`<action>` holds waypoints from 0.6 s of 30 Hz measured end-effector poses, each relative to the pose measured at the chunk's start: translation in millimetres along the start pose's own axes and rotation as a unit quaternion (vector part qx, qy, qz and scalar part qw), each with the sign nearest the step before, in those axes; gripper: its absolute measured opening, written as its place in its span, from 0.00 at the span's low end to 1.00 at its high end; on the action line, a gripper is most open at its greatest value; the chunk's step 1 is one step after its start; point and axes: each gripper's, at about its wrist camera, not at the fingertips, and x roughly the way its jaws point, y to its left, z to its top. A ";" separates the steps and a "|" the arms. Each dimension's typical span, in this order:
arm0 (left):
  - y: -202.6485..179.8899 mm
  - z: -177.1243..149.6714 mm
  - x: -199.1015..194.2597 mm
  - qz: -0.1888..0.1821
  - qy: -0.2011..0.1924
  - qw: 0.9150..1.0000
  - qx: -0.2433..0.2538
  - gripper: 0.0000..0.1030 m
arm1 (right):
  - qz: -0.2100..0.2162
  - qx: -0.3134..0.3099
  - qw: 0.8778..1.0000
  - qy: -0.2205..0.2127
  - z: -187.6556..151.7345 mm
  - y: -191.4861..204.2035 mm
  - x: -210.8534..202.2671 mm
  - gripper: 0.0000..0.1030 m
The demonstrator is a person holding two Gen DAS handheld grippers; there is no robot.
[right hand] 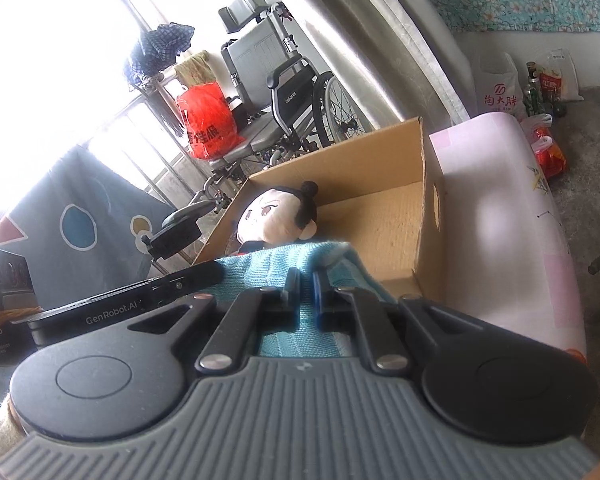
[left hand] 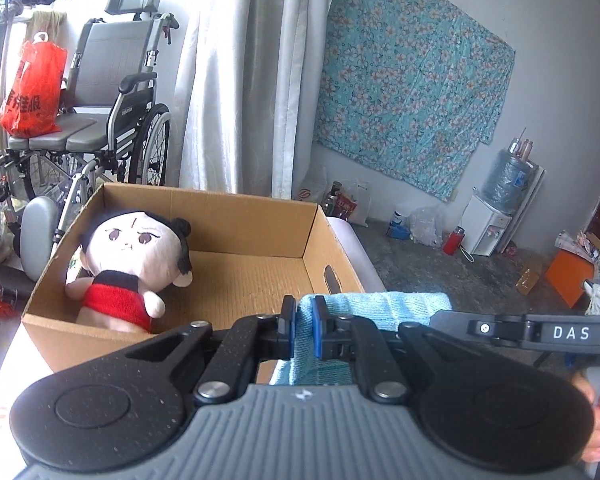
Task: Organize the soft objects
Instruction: 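Carry the blue towel with both tools into the box beside the doll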
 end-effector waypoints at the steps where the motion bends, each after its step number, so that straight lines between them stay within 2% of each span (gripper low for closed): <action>1: -0.3 4.9 0.8 0.002 -0.002 1.000 0.004 0.09 | 0.000 -0.002 1.000 -0.001 4.3 1.2 0.0 0.04; 9: 6.0 36.0 21.8 0.014 -0.012 1.000 0.015 0.09 | 0.002 0.001 1.000 -0.011 38.4 3.1 21.8 0.04; 18: 21.1 57.4 69.9 0.042 -0.015 0.999 0.022 0.09 | -0.020 0.001 1.000 -0.006 75.4 -5.5 90.1 0.04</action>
